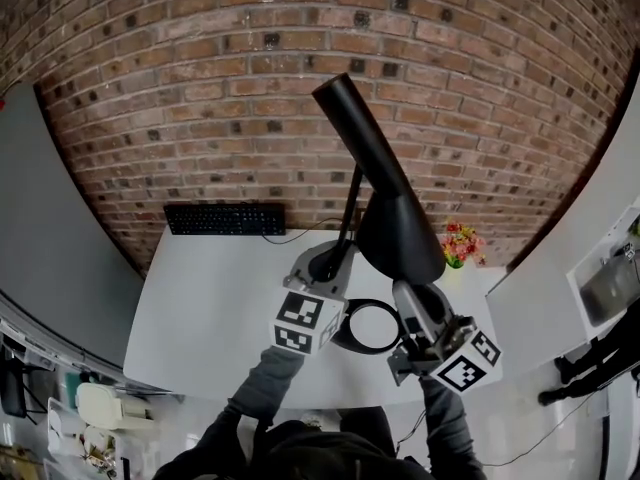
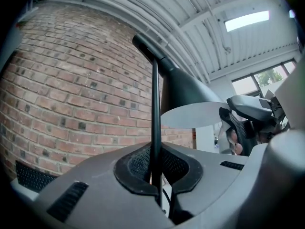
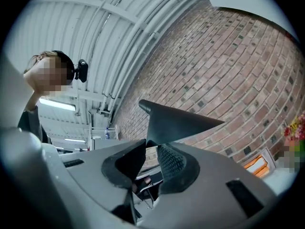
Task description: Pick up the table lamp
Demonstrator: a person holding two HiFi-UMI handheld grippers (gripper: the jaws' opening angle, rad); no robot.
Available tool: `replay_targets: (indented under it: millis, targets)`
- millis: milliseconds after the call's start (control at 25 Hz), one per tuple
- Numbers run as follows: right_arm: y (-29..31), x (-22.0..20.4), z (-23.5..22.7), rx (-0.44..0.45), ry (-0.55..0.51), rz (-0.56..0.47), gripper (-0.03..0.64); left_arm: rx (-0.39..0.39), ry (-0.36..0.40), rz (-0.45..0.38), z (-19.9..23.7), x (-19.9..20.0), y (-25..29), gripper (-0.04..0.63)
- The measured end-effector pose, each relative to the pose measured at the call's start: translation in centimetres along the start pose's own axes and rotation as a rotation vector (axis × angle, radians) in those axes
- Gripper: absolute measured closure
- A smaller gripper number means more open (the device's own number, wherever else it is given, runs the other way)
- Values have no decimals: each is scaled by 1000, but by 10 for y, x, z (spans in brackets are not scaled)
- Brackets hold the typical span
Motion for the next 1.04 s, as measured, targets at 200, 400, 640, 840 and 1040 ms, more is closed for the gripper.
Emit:
replay_targets:
  millis: [200, 400, 640, 840, 1040]
  targets:
    - [-1, 3, 6, 7, -40, 3, 548, -24, -31, -5, -6, 0, -2, 581]
    - [-5, 2, 6, -4, -31, 4, 551, -39, -39, 4, -11, -4, -2, 581]
    - [-9, 1, 3, -14, -25, 4, 552, -50, -35, 14, -13, -7, 0, 581]
    - [-3, -3, 7, -3, -31, 20, 552, -38, -38, 16, -8, -9, -4, 581]
    - [0, -9, 9, 9, -31, 32, 552, -21, -55, 17, -3, -10, -9, 581]
Point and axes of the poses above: the fingertips, and each gripper's own axes: y forward along the fingers, z to its left, x out of its top, the point moved 4 cm from there along -y, backward along the fingers, and after that the axes turned 7 degrees about y, right-handed, at the moved point
